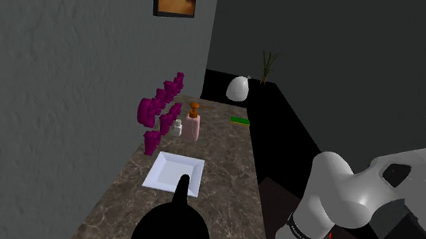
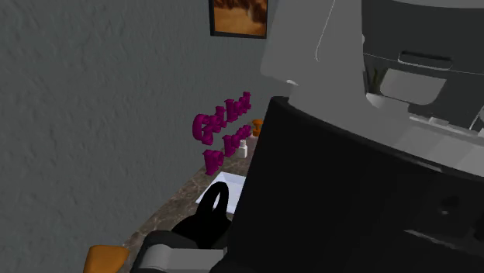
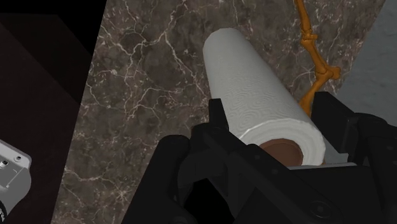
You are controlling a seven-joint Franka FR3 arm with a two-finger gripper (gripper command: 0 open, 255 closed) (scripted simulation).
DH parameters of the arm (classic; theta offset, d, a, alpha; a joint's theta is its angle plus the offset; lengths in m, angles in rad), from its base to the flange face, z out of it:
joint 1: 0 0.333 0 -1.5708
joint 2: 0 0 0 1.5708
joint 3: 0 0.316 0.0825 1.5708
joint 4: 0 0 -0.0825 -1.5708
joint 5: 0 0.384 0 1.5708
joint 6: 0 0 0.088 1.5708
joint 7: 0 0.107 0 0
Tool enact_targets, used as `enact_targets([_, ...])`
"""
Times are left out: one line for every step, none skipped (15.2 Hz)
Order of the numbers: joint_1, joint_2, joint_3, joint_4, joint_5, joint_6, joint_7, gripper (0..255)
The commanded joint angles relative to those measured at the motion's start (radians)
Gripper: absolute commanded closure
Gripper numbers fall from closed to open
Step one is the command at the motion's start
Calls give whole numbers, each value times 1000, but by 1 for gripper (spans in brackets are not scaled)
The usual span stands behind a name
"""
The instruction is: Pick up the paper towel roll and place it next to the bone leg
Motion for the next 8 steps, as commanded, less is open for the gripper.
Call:
enact_targets([3,-5,13,-24,11,22,-3,255])
enact_targets([5,-8,18,-37,16,32,-6,255])
enact_targets([8,-11,24,-50,22,43,-8,255])
enact_targets([10,-14,30,-63,28,53,-11,255])
enact_targets([13,-17,35,-76,33,64,-13,255])
enact_targets([15,-19,41,-88,39,75,-16,255])
enact_targets([17,-22,48,-101,45,86,-18,255])
enact_targets([19,-24,54,-113,51,97,-20,255])
